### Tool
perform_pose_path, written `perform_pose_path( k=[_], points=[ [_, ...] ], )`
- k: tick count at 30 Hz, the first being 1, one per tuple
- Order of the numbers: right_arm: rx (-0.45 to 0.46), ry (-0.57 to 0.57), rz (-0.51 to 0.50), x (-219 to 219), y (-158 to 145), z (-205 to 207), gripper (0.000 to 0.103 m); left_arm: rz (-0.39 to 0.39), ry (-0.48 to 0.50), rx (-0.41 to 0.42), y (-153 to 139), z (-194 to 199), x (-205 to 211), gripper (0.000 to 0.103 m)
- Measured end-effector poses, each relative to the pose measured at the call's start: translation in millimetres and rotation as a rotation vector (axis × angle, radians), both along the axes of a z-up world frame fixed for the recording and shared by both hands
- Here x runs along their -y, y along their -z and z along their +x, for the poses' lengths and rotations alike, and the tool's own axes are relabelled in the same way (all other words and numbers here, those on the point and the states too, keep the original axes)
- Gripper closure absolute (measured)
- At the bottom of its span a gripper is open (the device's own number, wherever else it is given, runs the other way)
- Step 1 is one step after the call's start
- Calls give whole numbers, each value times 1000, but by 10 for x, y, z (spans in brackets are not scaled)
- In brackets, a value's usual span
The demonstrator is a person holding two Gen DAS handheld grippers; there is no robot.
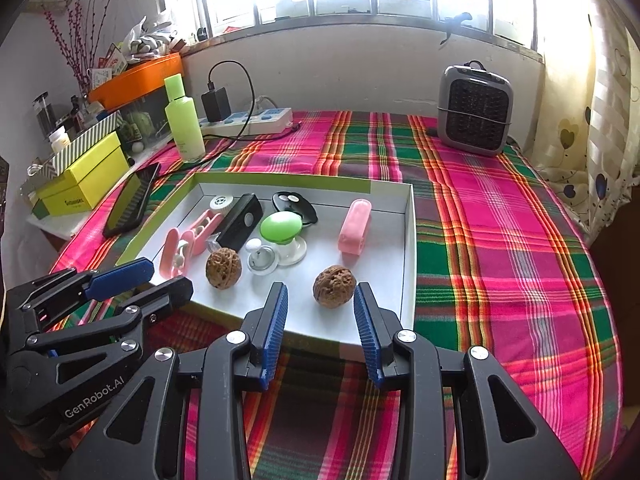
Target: Organize objects
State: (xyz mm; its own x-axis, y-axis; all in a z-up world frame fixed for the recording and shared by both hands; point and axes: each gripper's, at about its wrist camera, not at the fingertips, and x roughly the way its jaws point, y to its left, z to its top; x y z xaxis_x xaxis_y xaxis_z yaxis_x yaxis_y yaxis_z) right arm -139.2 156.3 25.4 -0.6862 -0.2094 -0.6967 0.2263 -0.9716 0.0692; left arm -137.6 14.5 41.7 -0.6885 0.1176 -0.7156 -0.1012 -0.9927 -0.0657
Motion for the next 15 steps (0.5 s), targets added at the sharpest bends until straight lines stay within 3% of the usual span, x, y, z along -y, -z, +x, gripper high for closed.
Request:
perform_pose_path(
  k=[5, 8, 15],
  points=[
    [-19, 5, 2, 7, -41, 152, 66, -5, -3, -17, -35, 129, -1, 61],
    [-29, 3, 6, 13, -56, 240, 59, 8, -6, -12, -28, 211, 22, 61],
    [-29, 12, -4, 24, -31, 419, 59, 4, -9, -5, 27, 413, 26, 61]
  ],
)
